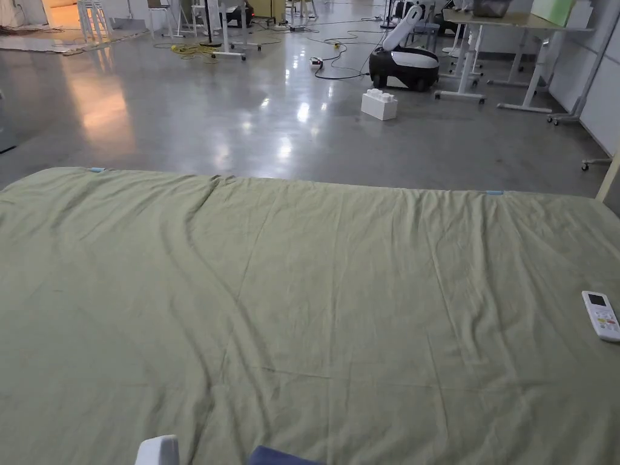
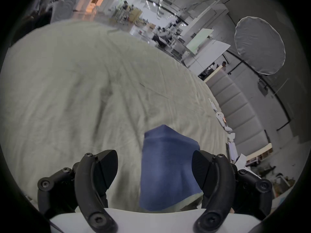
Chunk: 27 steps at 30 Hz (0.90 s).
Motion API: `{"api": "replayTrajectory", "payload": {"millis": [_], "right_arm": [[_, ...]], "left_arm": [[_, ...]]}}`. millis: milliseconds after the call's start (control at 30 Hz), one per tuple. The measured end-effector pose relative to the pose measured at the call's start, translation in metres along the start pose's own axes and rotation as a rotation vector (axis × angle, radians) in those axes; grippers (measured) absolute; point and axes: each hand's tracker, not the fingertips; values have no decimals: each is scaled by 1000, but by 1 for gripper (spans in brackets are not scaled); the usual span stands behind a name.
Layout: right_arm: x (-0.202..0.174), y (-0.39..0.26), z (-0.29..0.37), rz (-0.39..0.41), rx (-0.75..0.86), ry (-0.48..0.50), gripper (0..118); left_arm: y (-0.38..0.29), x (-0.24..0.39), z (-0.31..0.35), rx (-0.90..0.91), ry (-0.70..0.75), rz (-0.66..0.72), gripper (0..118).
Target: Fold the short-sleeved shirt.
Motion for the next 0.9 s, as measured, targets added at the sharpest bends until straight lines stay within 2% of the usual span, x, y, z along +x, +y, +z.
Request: {"api": "replayTrajectory", "payload": {"millis": [267, 333, 400, 467, 500, 533, 567, 667, 733, 900], "right_arm": [[5, -3, 0, -16, 4, 19, 1], [7, -5, -1, -14, 6, 23, 1], [9, -6, -2, -17, 6, 28, 1], [11, -7, -2, -29, 9, 34, 1], [11, -6, -2, -34, 15, 43, 1], [10, -6, -2, -31, 15, 39, 1], [10, -5, -2, -30, 14, 37, 1], [12, -2, -4, -50, 17, 36, 1], [12, -1, -7, -49, 16, 27, 1], [8, -5, -10, -23, 19, 16, 1]], "left_arm": [[2, -29, -75, -278, -154, 118, 92], [2, -23, -71, -216, -209, 101, 92], [5, -31, -69, -194, -244, 184, 91], [7, -56, -72, -185, -201, 248, 88], [5, -59, -73, -197, -215, 219, 81], [2, -61, -72, -189, -233, 228, 62], [-4, -43, -66, -179, -240, 228, 51], [-9, -40, -60, -162, -271, 265, 41], [-8, -42, -57, -148, -297, 288, 30], [-14, -41, -49, -97, -365, 320, 23]]}}
